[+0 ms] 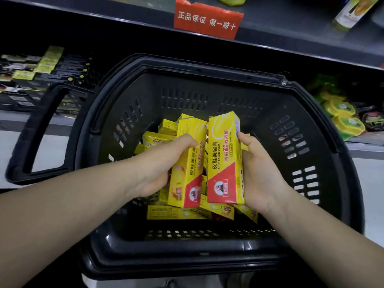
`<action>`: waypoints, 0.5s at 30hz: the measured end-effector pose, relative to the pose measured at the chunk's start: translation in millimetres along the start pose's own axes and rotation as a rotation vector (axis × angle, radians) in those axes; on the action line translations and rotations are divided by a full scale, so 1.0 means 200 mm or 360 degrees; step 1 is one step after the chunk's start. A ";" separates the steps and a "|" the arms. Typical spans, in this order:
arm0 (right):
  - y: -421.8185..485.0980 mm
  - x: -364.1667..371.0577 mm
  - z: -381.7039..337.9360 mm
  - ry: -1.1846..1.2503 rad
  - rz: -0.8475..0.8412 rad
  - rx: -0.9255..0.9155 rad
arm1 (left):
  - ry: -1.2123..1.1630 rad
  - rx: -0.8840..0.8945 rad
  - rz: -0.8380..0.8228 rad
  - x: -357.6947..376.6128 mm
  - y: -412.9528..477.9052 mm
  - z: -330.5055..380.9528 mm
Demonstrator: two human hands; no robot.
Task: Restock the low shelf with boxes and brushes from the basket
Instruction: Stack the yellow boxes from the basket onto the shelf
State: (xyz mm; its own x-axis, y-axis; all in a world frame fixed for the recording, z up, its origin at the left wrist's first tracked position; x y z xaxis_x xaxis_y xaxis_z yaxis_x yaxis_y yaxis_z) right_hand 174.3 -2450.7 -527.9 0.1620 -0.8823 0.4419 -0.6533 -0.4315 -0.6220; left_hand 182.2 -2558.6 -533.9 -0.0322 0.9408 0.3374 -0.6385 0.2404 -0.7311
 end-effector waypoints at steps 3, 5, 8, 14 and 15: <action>0.00 -0.01 0.00 -0.0039 0.0050 -0.0040 | 0.0044 -0.0040 0.0023 0.01 0.01 -0.02; 0.00 -0.04 0.01 -0.0066 0.0133 -0.0025 | 0.0088 -0.0042 0.0009 0.03 0.01 -0.02; 0.00 -0.10 0.02 -0.0063 0.0253 0.0035 | 0.0030 0.0016 -0.0018 0.06 0.02 0.00; 0.02 -0.10 0.03 -0.0049 0.0315 -0.0024 | -0.0076 0.0060 -0.0135 0.12 0.04 0.00; 0.02 -0.11 0.04 -0.0047 0.0334 -0.0029 | -0.0072 0.0062 -0.0163 0.13 0.04 0.00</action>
State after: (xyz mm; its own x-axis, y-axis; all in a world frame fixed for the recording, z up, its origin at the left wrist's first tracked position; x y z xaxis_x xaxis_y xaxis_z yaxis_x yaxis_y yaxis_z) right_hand 173.5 -2435.0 -544.5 0.0423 -0.9578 0.2845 -0.6883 -0.2343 -0.6866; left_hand 176.6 -2531.2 -531.0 0.0008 0.8997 0.4365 -0.6698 0.3246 -0.6679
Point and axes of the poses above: each hand's wrist, its own y-axis towards the middle knuckle, its own x-axis out of the palm, z = x × y, the point moved 10 cm from there along y, towards the middle knuckle, and after that the axes turned 9 degrees about -y, right-handed, at the moved point
